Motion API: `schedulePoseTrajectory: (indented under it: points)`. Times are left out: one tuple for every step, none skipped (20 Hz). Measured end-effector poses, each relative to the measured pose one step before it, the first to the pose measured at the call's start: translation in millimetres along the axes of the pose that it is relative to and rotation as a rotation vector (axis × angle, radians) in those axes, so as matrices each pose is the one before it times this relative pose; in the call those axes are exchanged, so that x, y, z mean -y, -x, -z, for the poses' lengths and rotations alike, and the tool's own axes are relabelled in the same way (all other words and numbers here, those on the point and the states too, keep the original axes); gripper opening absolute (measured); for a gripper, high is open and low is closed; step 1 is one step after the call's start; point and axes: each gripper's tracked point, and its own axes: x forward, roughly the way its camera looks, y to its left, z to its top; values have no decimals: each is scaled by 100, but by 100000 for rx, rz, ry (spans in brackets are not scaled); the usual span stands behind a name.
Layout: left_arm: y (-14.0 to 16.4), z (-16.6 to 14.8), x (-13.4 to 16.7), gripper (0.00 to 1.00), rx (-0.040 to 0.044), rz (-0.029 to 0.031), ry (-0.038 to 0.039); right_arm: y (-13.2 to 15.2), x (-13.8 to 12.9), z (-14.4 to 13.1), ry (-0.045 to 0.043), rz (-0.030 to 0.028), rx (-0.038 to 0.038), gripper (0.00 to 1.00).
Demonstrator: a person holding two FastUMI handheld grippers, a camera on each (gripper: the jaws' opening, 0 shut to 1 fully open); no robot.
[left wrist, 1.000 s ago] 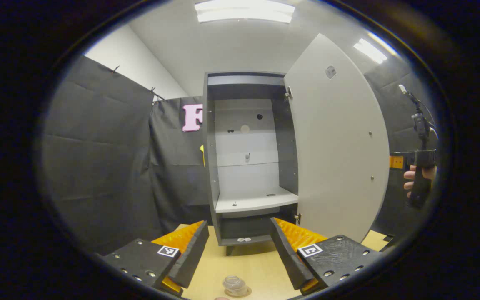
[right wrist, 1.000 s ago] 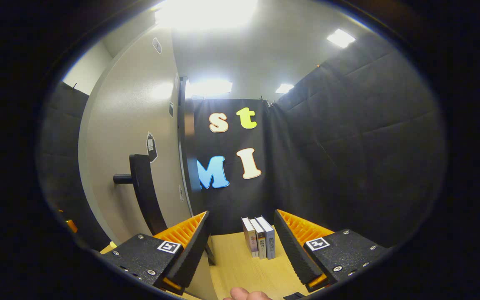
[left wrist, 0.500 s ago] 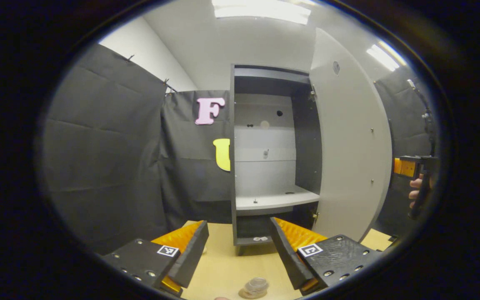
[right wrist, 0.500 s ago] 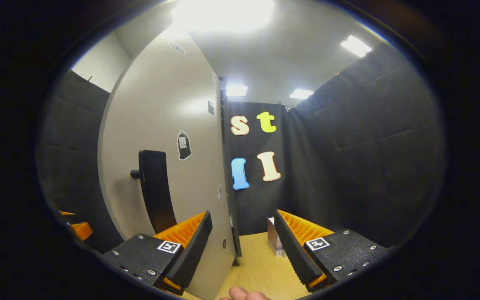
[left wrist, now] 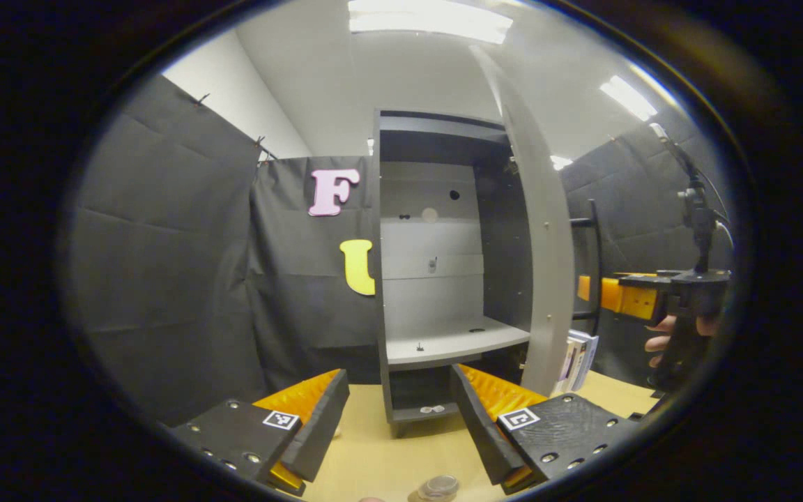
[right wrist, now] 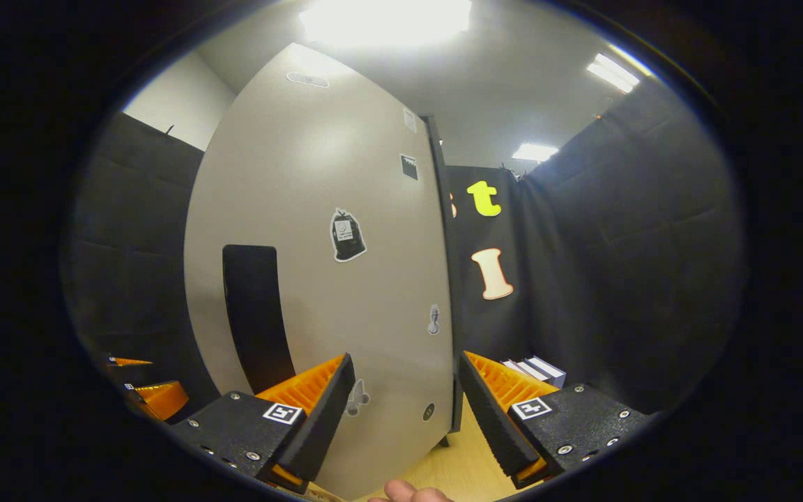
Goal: Open the cabinet door with the right hand, grasp the bottle in the cabinet with the left hand and place it on the coaster, then close the cabinet door with the right hand.
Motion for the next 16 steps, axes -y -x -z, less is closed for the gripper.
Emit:
schedulePoseTrajectory:
  points:
    - [-86,84,312,86,25,182,-579,-65,-675,210,625,-1382,-677,94]
    - [43,-100,385,88,7,916,0,38,-273,261,115,-96,-562,94]
    - [-166,-13,329,88,-117,874,-44,-311,-36,354,-695,-268,-645,95]
    - [-152,36,22,88,-174,-212,-739,-213,13,384,-1134,-62,-754,95]
    - [-117,35,41,88,242,259,-566,-62,50,436,-1151,236,-788,95]
    - [-277,7,343,88,-5,903,-111,73,135,394,-857,546,-1248,95]
    - [-278,227,52,88,-457,264,57,52,197,378,-678,479,-1343,95]
    - [20,323,-44,88,-628,-29,88,106,162,191,-738,112,-830,95]
    - [-92,205,-1,88,-75,127,728,156,25,112,-356,111,-413,95]
    - [-133,190,-31,88,-270,267,1146,121,122,32,46,441,-211,95]
    - [83,249,96,86,-338,596,961,-57,194,71,199,346,-185,95]
    - [-79,132,117,86,-344,490,119,-44,41,-161,543,272,-20,95]
    - [96,-93,-134,88,169,-141,-465,-26,88,-190,906,502,246,95]
    - [-19,-60,-30,86,241,-296,-278,-26,-46,-233,943,27,215,95]
    - [66,-196,136,86,163,76,368,-47,-126,-77,740,-426,136,95]
    - [63,-141,-8,86,327,-210,515,49,-208,-127,145,-843,227,95]
